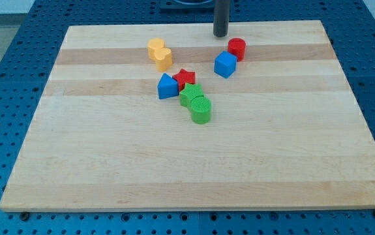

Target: Separate red circle from blue cube

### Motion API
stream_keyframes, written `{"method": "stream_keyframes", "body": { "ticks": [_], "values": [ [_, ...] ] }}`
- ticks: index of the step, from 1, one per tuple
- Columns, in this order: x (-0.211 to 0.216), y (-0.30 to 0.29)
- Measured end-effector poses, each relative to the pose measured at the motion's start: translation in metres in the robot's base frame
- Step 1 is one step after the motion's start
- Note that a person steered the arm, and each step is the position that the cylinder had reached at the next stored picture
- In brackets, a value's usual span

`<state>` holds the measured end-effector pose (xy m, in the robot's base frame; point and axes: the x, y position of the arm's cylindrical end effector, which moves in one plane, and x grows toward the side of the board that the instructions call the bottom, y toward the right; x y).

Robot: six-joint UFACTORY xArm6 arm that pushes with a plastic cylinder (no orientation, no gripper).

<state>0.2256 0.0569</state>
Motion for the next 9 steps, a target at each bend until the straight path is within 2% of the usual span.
{"method": "stream_keyframes", "body": {
  "ticks": [2,3,5,8,9],
  "values": [
    [0.085,0.008],
    [0.088,0.012],
    [0.191,0.117],
    [0.181,0.146],
    [0.189,0.103]
  ]
}}
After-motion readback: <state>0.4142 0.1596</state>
